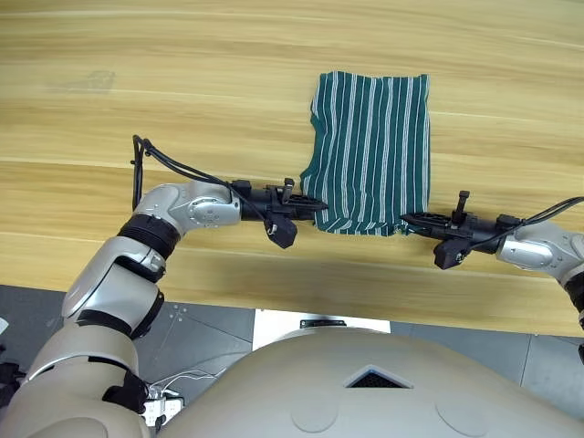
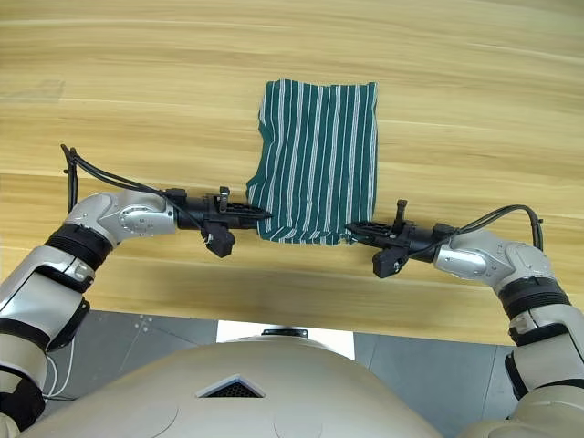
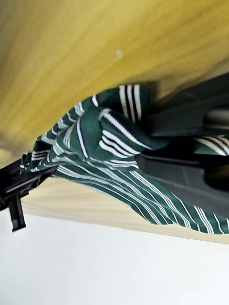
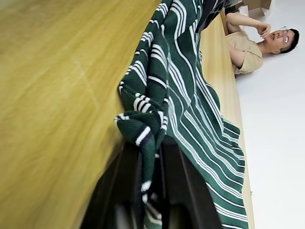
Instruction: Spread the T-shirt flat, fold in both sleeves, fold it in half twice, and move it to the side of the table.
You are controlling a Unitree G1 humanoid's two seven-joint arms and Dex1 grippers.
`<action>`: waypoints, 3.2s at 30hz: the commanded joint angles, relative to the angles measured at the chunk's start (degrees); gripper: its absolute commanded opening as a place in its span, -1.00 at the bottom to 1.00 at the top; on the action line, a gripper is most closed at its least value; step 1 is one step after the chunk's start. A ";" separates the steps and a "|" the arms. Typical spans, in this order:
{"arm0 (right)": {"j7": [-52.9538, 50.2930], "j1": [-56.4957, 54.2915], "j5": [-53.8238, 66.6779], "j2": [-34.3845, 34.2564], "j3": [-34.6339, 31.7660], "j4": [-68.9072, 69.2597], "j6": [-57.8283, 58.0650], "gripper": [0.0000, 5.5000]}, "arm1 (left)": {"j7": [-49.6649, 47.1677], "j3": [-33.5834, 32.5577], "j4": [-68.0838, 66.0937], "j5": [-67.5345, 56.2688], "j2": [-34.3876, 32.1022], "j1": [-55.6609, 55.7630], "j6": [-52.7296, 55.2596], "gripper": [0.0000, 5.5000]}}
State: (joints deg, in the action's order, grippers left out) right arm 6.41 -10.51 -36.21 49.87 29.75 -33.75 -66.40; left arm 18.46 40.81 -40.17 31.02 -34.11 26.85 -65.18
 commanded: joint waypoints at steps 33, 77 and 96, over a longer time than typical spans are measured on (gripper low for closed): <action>15.02 13.17 14.39 5.65 -4.42 21.58 7.80 -0.93 | 7.76 -5.66 25.14 -8.79 -13.16 -29.88 13.73 -0.99; 4.82 -17.23 22.20 -37.20 -14.34 -10.70 36.21 -0.64 | 10.80 -34.51 16.20 -46.33 21.09 -20.23 53.42 -0.30; -5.78 -22.92 28.24 -43.04 -25.10 -21.56 34.37 0.28 | 2.57 -45.81 19.92 -50.23 28.00 -26.14 61.18 0.84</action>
State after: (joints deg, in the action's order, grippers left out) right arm -2.42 -38.55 -9.07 5.87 4.05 -63.98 -29.52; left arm 21.34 -5.02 -22.56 -18.48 -7.24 4.21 -5.58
